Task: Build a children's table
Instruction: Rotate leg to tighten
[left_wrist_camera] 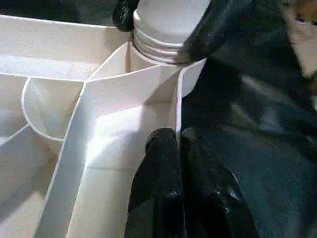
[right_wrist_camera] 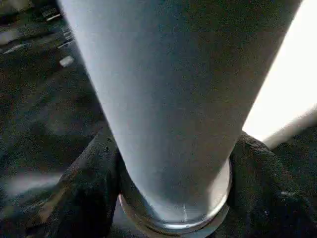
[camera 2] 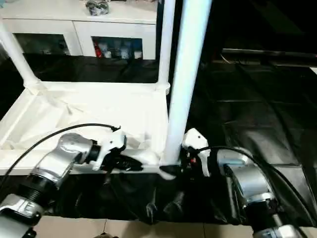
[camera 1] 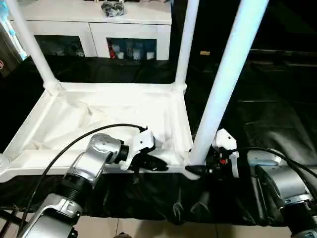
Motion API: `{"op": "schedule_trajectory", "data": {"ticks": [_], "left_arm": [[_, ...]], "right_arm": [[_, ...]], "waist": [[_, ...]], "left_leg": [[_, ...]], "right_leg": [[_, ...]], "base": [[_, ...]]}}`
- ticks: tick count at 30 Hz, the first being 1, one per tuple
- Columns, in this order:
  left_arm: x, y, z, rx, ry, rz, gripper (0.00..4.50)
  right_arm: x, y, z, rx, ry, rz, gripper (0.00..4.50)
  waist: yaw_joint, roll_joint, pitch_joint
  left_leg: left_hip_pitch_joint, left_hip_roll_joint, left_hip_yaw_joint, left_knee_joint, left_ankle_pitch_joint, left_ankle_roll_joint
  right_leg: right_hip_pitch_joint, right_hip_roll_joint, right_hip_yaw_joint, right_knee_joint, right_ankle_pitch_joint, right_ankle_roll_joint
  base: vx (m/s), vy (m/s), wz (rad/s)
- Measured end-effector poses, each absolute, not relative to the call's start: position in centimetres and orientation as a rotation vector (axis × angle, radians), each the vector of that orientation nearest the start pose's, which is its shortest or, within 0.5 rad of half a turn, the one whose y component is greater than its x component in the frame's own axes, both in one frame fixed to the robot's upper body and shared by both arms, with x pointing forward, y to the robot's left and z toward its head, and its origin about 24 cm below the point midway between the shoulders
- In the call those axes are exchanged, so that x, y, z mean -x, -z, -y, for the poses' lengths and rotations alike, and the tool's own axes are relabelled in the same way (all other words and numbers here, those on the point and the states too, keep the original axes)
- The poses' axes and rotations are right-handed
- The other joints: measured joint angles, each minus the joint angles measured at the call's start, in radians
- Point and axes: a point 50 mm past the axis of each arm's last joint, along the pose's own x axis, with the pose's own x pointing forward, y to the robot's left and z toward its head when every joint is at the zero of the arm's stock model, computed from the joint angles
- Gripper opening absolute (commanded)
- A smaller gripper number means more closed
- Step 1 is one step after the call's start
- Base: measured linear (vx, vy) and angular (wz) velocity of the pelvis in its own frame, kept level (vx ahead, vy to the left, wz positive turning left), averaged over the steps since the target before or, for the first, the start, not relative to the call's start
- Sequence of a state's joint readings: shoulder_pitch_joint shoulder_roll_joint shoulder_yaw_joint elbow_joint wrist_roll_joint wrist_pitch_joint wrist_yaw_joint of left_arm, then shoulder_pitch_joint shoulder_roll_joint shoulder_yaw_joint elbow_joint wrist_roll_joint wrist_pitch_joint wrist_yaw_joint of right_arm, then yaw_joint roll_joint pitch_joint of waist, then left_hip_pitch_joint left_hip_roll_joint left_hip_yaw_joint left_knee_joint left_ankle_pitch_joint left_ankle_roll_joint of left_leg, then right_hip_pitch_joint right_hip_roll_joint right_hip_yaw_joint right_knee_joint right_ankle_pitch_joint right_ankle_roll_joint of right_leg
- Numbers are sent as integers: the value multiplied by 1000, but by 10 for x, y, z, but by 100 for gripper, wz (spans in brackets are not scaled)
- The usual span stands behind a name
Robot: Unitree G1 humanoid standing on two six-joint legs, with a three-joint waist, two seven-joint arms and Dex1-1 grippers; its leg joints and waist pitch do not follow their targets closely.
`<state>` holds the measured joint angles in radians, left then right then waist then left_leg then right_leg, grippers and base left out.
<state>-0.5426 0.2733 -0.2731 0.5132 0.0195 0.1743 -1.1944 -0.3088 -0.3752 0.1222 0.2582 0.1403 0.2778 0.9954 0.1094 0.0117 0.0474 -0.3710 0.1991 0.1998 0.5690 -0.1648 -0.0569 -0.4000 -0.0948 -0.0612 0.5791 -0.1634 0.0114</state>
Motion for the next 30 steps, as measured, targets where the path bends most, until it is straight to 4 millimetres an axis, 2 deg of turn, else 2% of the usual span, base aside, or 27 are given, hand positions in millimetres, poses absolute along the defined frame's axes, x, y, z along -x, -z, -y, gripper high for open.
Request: {"op": "schedule_trajectory", "data": {"ticks": [4, 6, 12, 14, 16, 20, 26, 30], "left_arm": [[-313, -42, -95, -283, 1231, -419, 0], [-316, -42, -89, -279, 1183, -415, 0], [-317, -42, -85, -273, 1115, -413, 0], [-316, -43, -84, -274, 1112, -410, 0], [-316, -43, -84, -276, 1114, -408, 0], [-315, -44, -82, -282, 1142, -405, 0], [-309, -46, -88, -315, 1280, -404, 0], [-306, -47, -94, -315, 1347, -410, 0]], "right_arm": [[-300, -36, 143, 46, -784, -334, 264], [-306, -34, 138, 21, -687, -332, 264], [-314, -35, 127, -12, -580, -329, 264], [-314, -35, 126, -11, -579, -324, 334], [-314, -35, 126, -12, -580, -322, 334], [-313, -37, 132, 51, -645, -331, 377], [-301, -44, 149, 161, -880, -365, 377], [-295, -47, 156, 185, -1001, -391, 377]], "waist": [[-24, -1, 0], [-30, -1, -1], [-46, -1, -1], [-49, -1, -1], [-48, -1, -1], [-45, -1, -2], [-22, 1, -3], [-17, 1, -3]], "left_leg": [[3, 0, -1, 0, 0, 0], [3, -1, -3, 0, 0, -1], [4, -1, -3, 0, 0, -1], [4, -1, -3, 0, 0, -1], [4, -1, -3, -1, 0, -1], [3, -1, -3, -1, 0, -1], [2, 0, -2, -2, 0, -1], [1, 0, -1, -2, 1, -1]], "right_leg": [[1, 0, 0, 0, 0, 1], [1, 0, -1, -2, 0, 1], [1, 0, -1, -2, 0, 1], [1, 0, 0, -2, 0, 1], [1, 0, 0, -2, 0, 1], [1, 0, 0, -1, 0, 1], [0, 1, -1, -1, 2, -3], [-1, 1, 0, -1, 2, -3]], "base": [[0, 0, 0], [0, 0, 0], [0, 0, 0], [0, 0, 0], [0, 0, 0], [0, 0, 0], [0, 0, 0], [0, 0, 0]]}}
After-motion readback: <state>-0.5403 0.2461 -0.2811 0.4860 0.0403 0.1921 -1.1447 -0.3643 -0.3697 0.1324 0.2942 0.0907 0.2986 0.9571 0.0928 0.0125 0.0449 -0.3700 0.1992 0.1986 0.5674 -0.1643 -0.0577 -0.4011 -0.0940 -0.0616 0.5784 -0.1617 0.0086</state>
